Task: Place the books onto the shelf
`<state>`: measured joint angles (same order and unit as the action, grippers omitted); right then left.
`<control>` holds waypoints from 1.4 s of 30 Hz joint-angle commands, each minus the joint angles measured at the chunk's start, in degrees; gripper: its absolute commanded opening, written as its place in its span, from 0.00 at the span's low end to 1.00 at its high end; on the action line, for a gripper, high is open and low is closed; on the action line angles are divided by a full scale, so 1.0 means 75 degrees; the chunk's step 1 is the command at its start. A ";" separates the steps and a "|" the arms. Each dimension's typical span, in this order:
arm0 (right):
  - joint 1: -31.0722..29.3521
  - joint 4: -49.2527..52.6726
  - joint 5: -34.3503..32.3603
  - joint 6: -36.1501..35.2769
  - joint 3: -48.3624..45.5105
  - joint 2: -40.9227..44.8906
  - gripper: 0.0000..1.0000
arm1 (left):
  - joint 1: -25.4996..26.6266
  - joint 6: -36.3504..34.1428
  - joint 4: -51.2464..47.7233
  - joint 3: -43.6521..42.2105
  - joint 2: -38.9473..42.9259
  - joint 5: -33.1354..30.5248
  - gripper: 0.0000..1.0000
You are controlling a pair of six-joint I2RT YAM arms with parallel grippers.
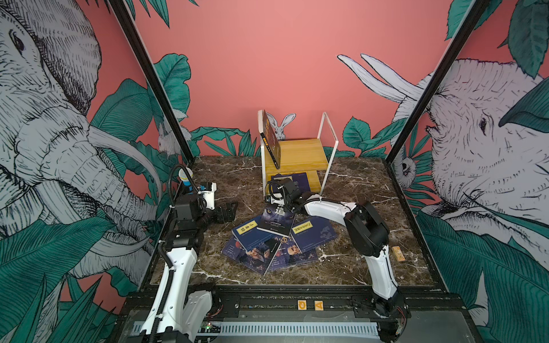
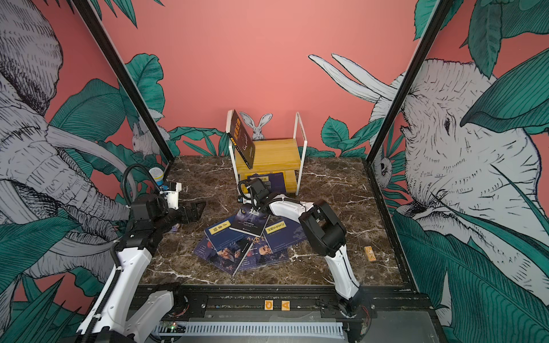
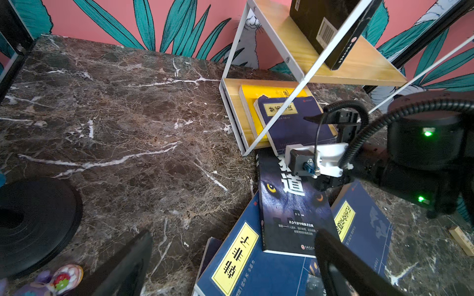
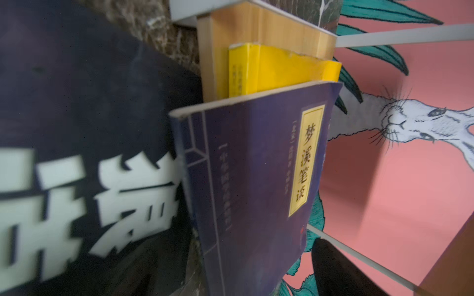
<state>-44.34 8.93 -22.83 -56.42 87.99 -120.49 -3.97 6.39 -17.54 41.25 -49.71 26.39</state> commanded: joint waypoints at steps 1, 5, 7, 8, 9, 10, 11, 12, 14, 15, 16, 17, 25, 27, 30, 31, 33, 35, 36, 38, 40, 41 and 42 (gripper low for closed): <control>0.0065 0.0496 0.0476 0.0513 -0.0323 0.0873 0.93 | -0.0068 -0.0126 0.0048 0.0014 0.0031 0.0145 1.00; 0.0296 0.0536 0.0928 0.0771 -0.0895 0.1415 0.93 | -0.0081 -0.0126 0.0042 0.0017 0.0042 0.0152 0.99; 0.0500 0.0527 0.1294 0.0998 -0.1129 0.1696 0.95 | -0.0067 -0.0126 0.0020 0.0031 0.0042 0.0149 0.99; 0.0623 0.0547 0.1505 0.1122 -0.1192 0.1786 0.96 | -0.0073 -0.0129 0.0023 0.0031 0.0042 0.0141 0.99; 0.0731 0.0570 0.1660 0.1212 -0.1196 0.1863 0.96 | -0.0083 -0.0132 0.0029 0.0031 0.0042 0.0141 0.99; 0.0833 0.0573 0.1776 0.1292 -0.1179 0.1886 0.95 | -0.0074 -0.0138 0.0036 0.0024 0.0034 0.0139 0.99; 0.0884 0.0588 0.1824 0.1311 -0.1153 0.1865 0.95 | -0.0086 -0.0137 0.0059 0.0008 0.0031 0.0137 0.99; 0.0934 0.0622 0.1853 0.1312 -0.1109 0.1807 0.95 | -0.0089 -0.0128 0.0073 -0.0007 0.0025 0.0149 0.99; 0.0989 0.0747 0.1902 0.1247 -0.0990 0.1599 0.93 | -0.0080 -0.0144 0.0086 -0.0016 0.0031 0.0149 0.99; 0.1010 0.0797 0.1925 0.1209 -0.0964 0.1487 0.92 | -0.0090 -0.0148 0.0090 -0.0028 0.0030 0.0149 0.99; 0.1013 0.0821 0.1935 0.1168 -0.0928 0.1406 0.91 | -0.0085 -0.0149 0.0095 -0.0022 0.0029 0.0158 1.00; 0.1025 0.0841 0.1977 0.1146 -0.0909 0.1315 0.89 | -0.0082 -0.0149 0.0078 -0.0016 0.0031 0.0150 0.99; 0.1048 0.0753 0.2123 0.1239 -0.0611 0.0878 0.75 | -0.0085 -0.0136 0.0045 0.0012 -0.0016 0.0100 0.99; 0.1050 0.0786 0.2130 0.1325 -0.0436 0.0757 0.71 | -0.0068 -0.0137 0.0048 0.0019 -0.0042 0.0102 0.99; 0.1025 0.0858 0.2111 0.1545 -0.0115 0.0566 0.65 | -0.0097 -0.0132 0.0045 0.0019 -0.0063 0.0110 0.99; 0.1015 0.0874 0.2101 0.1623 -0.0013 0.0505 0.63 | -0.0108 -0.0136 0.0063 0.0019 -0.0077 0.0107 0.99; 0.0990 0.0857 0.1988 0.1675 0.0135 0.0388 0.60 | -0.0121 -0.0126 0.0065 0.0007 -0.0092 0.0122 1.00; 0.0978 0.0753 0.1865 0.1684 0.0198 0.0295 0.57 | -0.0132 -0.0113 0.0077 0.0007 -0.0107 0.0115 0.99; 0.0966 0.0713 0.1820 0.1698 0.0228 0.0270 0.56 | -0.0139 -0.0109 0.0077 0.0006 -0.0108 0.0125 0.99; 0.0965 0.0708 0.1804 0.1711 0.0298 0.0211 0.53 | -0.0149 -0.0114 0.0063 0.0022 -0.0105 0.0124 0.99; 0.0966 0.0702 0.1802 0.1728 0.0361 0.0164 0.51 | -0.0162 -0.0117 0.0057 0.0020 -0.0103 0.0125 0.99; 0.0956 0.0706 0.1804 0.1739 0.0413 0.0135 0.51 | -0.0167 -0.0102 0.0056 0.0025 -0.0107 0.0108 0.99; 0.0954 0.0698 0.1805 0.1757 0.0458 0.0116 0.50 | -0.0172 -0.0112 0.0072 0.0002 -0.0110 0.0116 1.00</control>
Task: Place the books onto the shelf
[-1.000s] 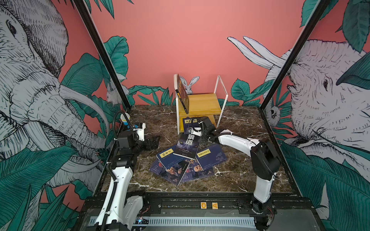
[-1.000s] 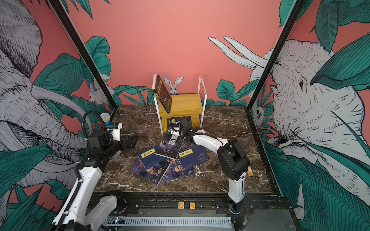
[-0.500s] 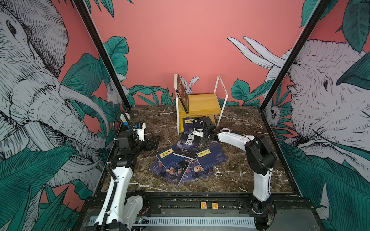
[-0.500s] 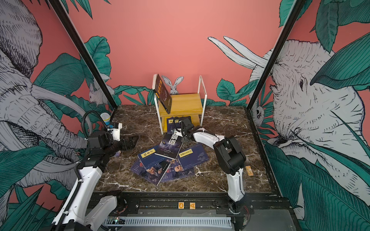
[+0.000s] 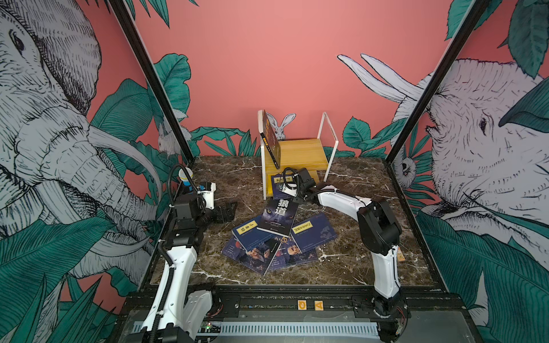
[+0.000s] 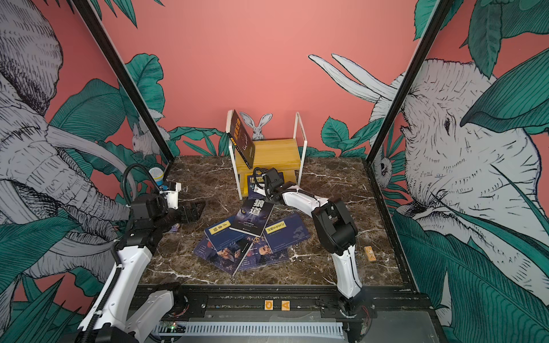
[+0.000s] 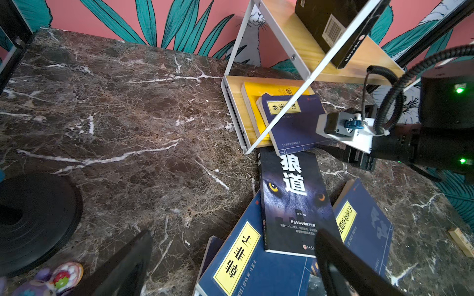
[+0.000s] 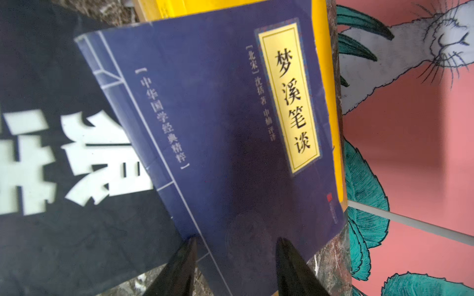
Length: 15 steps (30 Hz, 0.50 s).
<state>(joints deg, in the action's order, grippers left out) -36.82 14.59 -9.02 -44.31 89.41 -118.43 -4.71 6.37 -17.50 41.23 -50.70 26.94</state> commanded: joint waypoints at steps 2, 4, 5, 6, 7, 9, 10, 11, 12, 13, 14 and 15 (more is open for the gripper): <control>-0.0066 -0.0041 -0.0062 0.0143 0.0375 -0.0232 0.49 | -0.0093 -0.0111 0.0083 -0.0013 0.0038 0.0035 0.99; -0.0098 0.0005 -0.0099 0.0128 0.0503 -0.0309 0.49 | -0.0096 -0.0111 0.0084 -0.0027 0.0040 0.0050 1.00; -0.0101 0.0034 -0.0121 0.0128 0.0562 -0.0351 0.48 | -0.0105 -0.0087 0.0092 -0.0023 0.0039 0.0046 0.99; -0.0107 0.0045 -0.0120 0.0131 0.0602 -0.0368 0.48 | -0.0107 -0.0077 0.0093 -0.0024 0.0043 0.0059 0.99; -0.0121 0.0068 -0.0112 0.0119 0.0627 -0.0371 0.48 | -0.0110 -0.0070 0.0104 -0.0016 0.0041 0.0067 0.99; -0.0164 0.0151 -0.0093 0.0036 0.0610 -0.0338 0.49 | -0.0119 -0.0064 0.0084 -0.0025 0.0055 0.0073 0.99; -0.0175 0.0191 -0.0081 0.0006 0.0575 -0.0286 0.50 | -0.0121 -0.0064 0.0085 -0.0018 0.0050 0.0064 0.99; -0.0177 0.0274 -0.0006 -0.0015 0.0529 -0.0226 0.52 | -0.0133 -0.0064 0.0076 -0.0025 0.0047 0.0054 1.00; -0.0177 0.0348 0.0064 -0.0037 0.0483 -0.0166 0.53 | -0.0131 -0.0064 0.0071 -0.0022 0.0063 0.0053 0.99; -0.0177 0.0447 0.0140 -0.0064 0.0428 -0.0075 0.54 | -0.0134 -0.0064 0.0071 -0.0024 0.0066 0.0053 1.00; -0.0170 0.0541 0.0211 -0.0096 0.0389 -0.0006 0.55 | -0.0136 -0.0064 0.0082 -0.0023 0.0066 0.0053 1.00; -0.0165 0.0643 0.0311 -0.0152 0.0324 0.0085 0.55 | -0.0140 -0.0064 0.0092 -0.0025 0.0060 0.0054 1.00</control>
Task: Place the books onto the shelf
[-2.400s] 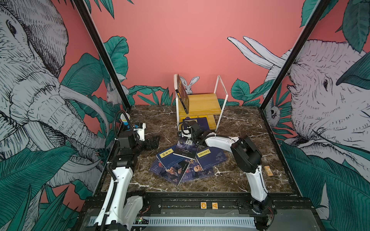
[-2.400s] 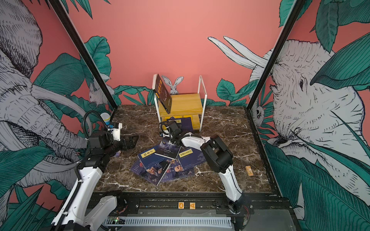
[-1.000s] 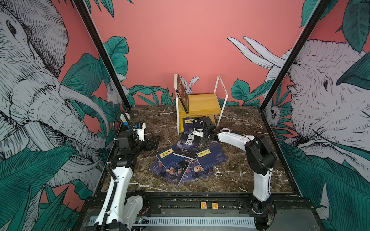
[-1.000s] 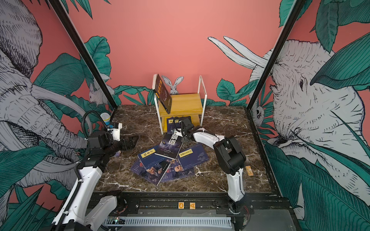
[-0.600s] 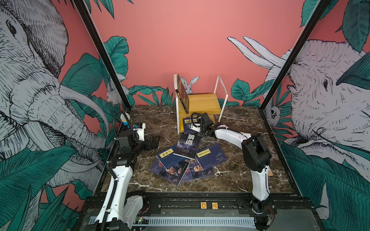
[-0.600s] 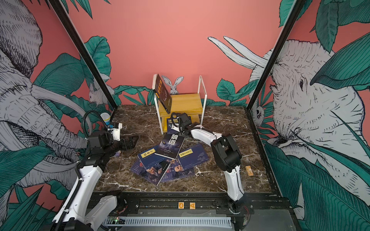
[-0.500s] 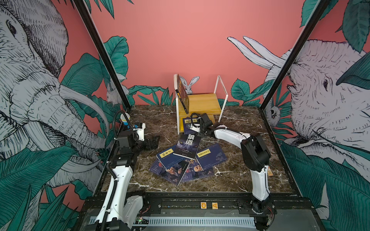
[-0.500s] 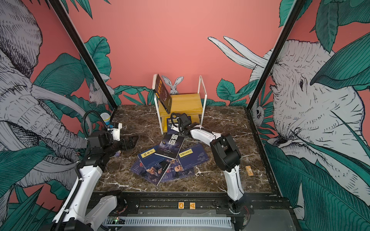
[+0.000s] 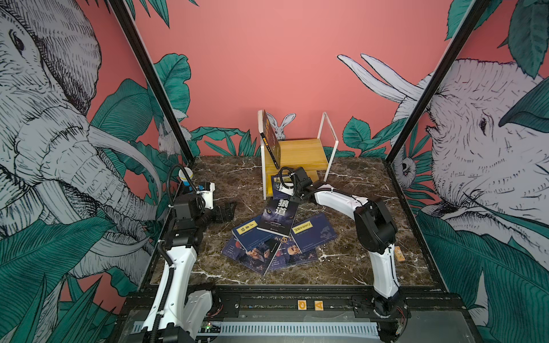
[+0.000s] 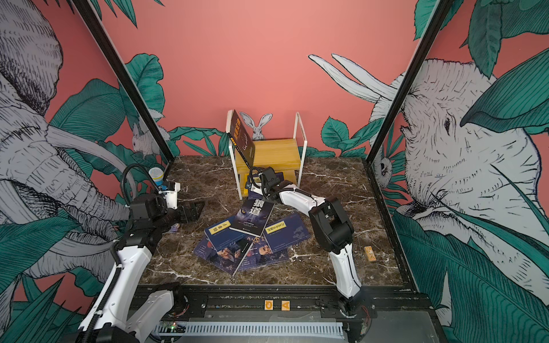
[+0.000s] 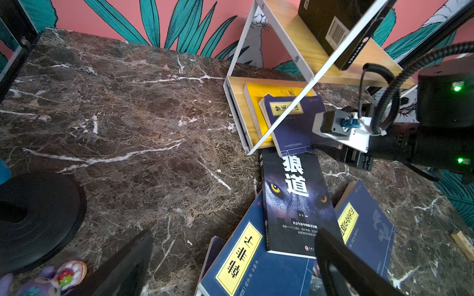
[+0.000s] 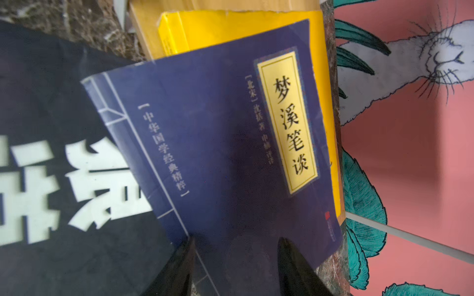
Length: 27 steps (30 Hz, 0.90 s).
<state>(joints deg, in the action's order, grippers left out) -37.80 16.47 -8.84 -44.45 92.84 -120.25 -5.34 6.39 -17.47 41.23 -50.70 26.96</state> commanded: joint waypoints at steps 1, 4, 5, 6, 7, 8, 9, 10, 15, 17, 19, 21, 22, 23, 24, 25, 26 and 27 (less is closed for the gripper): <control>-0.0034 0.0453 0.0347 -0.0161 -0.0186 0.0407 0.56 | -0.0066 -0.0050 0.0087 -0.0038 0.0062 0.0057 0.99; -0.0011 0.0566 0.0437 -0.0200 -0.0287 0.0505 0.55 | -0.0072 -0.0033 0.0105 -0.0042 0.0063 0.0061 0.99; -0.0014 0.0584 0.0440 -0.0214 -0.0311 0.0505 0.55 | -0.0076 -0.0032 0.0123 -0.0051 0.0057 0.0073 0.99; -0.0019 0.0582 0.0428 -0.0229 -0.0330 0.0496 0.55 | -0.0080 -0.0023 0.0116 -0.0054 0.0075 0.0082 0.99; -0.0011 0.0561 0.0396 -0.0235 -0.0331 0.0467 0.55 | -0.0078 -0.0021 0.0119 -0.0060 0.0077 0.0094 0.99; -0.0011 0.0547 0.0344 -0.0244 -0.0331 0.0428 0.54 | -0.0075 -0.0019 0.0122 -0.0060 0.0079 0.0097 0.99; -0.0011 0.0532 0.0308 -0.0238 -0.0320 0.0386 0.54 | -0.0070 -0.0020 0.0119 -0.0060 0.0087 0.0096 0.99; -0.0017 0.0484 0.0250 -0.0255 -0.0315 0.0353 0.53 | -0.0077 -0.0020 0.0120 -0.0060 0.0085 0.0096 0.99; -0.0014 0.0315 0.0033 -0.0250 -0.0141 0.0181 0.45 | -0.0083 -0.0022 0.0136 -0.0072 0.0086 0.0085 0.99; -0.0011 0.0293 0.0029 -0.0227 -0.0054 0.0146 0.42 | -0.0083 -0.0032 0.0128 -0.0072 0.0086 0.0082 0.99; -0.0022 0.0241 0.0030 -0.0194 0.0018 0.0123 0.40 | -0.0082 -0.0031 0.0128 -0.0072 0.0081 0.0067 1.00; -0.0033 0.0224 0.0035 -0.0168 0.0098 0.0078 0.39 | -0.0084 -0.0032 0.0127 -0.0075 0.0084 0.0070 0.99; -0.0034 0.0234 0.0039 -0.0156 0.0134 0.0035 0.38 | -0.0084 -0.0032 0.0128 -0.0072 0.0085 0.0070 0.99; -0.0044 0.0220 0.0029 -0.0156 0.0171 0.0002 0.37 | -0.0075 -0.0032 0.0128 -0.0072 0.0103 0.0070 0.99; -0.0046 0.0219 0.0018 -0.0157 0.0194 -0.0009 0.37 | -0.0089 -0.0032 0.0127 -0.0076 0.0102 0.0073 0.99; -0.0057 0.0218 0.0007 -0.0165 0.0218 -0.0040 0.37 | -0.0091 -0.0032 0.0134 -0.0084 0.0098 0.0064 0.99; -0.0069 0.0218 -0.0019 -0.0168 0.0237 -0.0057 0.37 | -0.0088 -0.0032 0.0133 -0.0092 0.0097 0.0083 0.99; -0.0069 0.0229 -0.0017 -0.0173 0.0243 -0.0088 0.37 | -0.0084 -0.0032 0.0127 -0.0084 0.0106 0.0085 0.99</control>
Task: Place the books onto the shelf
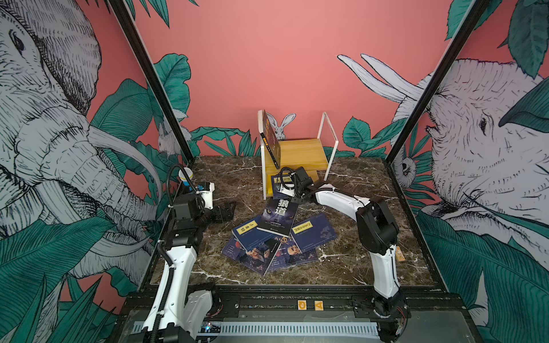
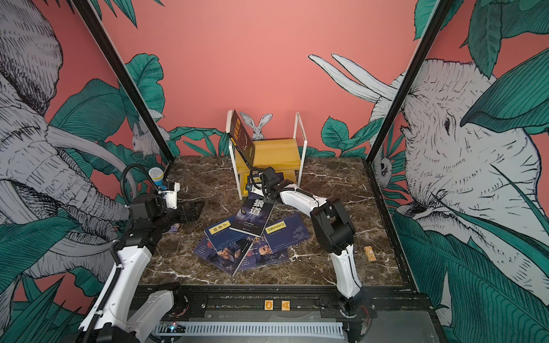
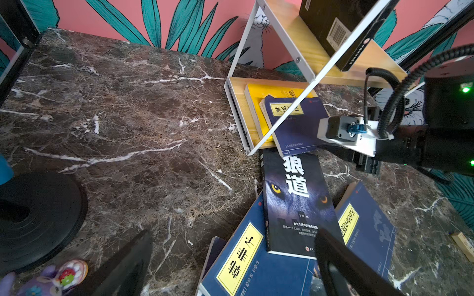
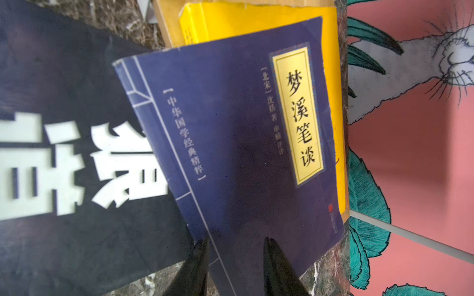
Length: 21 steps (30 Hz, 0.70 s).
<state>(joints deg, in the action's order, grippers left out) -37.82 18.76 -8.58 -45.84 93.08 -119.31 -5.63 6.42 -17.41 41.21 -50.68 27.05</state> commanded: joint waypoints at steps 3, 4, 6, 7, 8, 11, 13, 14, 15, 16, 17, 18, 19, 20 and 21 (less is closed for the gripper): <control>-0.0086 0.0134 0.0039 -0.0079 0.0202 -0.0164 0.39 | -0.0064 -0.0035 0.0120 -0.0070 0.0100 0.0071 0.99; -0.0097 0.0225 0.0146 -0.0136 0.0142 -0.0089 0.42 | -0.0062 -0.0035 0.0118 -0.0069 0.0095 0.0072 0.99; -0.0081 0.0389 0.0306 -0.0268 0.0023 0.0031 0.44 | -0.0058 -0.0035 0.0119 -0.0079 0.0099 0.0076 0.99; -0.0090 0.0421 0.0381 -0.0325 -0.0058 0.0095 0.44 | -0.0060 -0.0035 0.0140 -0.0081 0.0100 0.0085 0.99; -0.0073 0.0417 0.0416 -0.0355 -0.0101 0.0121 0.44 | -0.0045 -0.0022 0.0150 -0.0095 0.0078 0.0090 0.99; -0.0066 0.0296 0.0324 -0.0324 -0.0112 0.0057 0.43 | -0.0058 -0.0014 0.0161 -0.0104 0.0081 0.0107 0.99; -0.0066 0.0228 0.0187 -0.0287 -0.0022 -0.0090 0.41 | -0.0052 -0.0014 0.0164 -0.0104 0.0100 0.0108 1.00; -0.0067 0.0200 0.0118 -0.0264 0.0037 -0.0172 0.40 | -0.0053 -0.0021 0.0155 -0.0103 0.0099 0.0108 1.00; -0.0077 0.0172 0.0074 -0.0251 0.0073 -0.0219 0.39 | -0.0051 -0.0022 0.0148 -0.0105 0.0101 0.0107 0.99; -0.0068 0.0152 0.0028 -0.0252 0.0109 -0.0282 0.39 | -0.0063 -0.0023 0.0147 -0.0093 0.0106 0.0100 1.00; -0.0066 0.0119 -0.0026 -0.0261 0.0134 -0.0335 0.38 | -0.0054 -0.0020 0.0135 -0.0093 0.0110 0.0093 1.00; -0.0068 0.0091 -0.0092 -0.0274 0.0152 -0.0369 0.37 | -0.0051 -0.0023 0.0141 -0.0093 0.0112 0.0094 1.00; -0.0072 0.0057 -0.0119 -0.0280 0.0164 -0.0402 0.36 | -0.0047 -0.0023 0.0136 -0.0095 0.0111 0.0095 1.00; -0.0063 0.0017 -0.0133 -0.0286 0.0168 -0.0405 0.36 | -0.0043 -0.0023 0.0135 -0.0093 0.0109 0.0091 0.99; -0.0066 -0.0013 -0.0143 -0.0298 0.0164 -0.0415 0.35 | -0.0058 -0.0023 0.0136 -0.0092 0.0111 0.0097 1.00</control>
<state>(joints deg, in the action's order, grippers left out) -38.06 19.92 -8.64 -48.03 92.75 -121.27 -5.69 6.42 -17.26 41.19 -50.68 27.18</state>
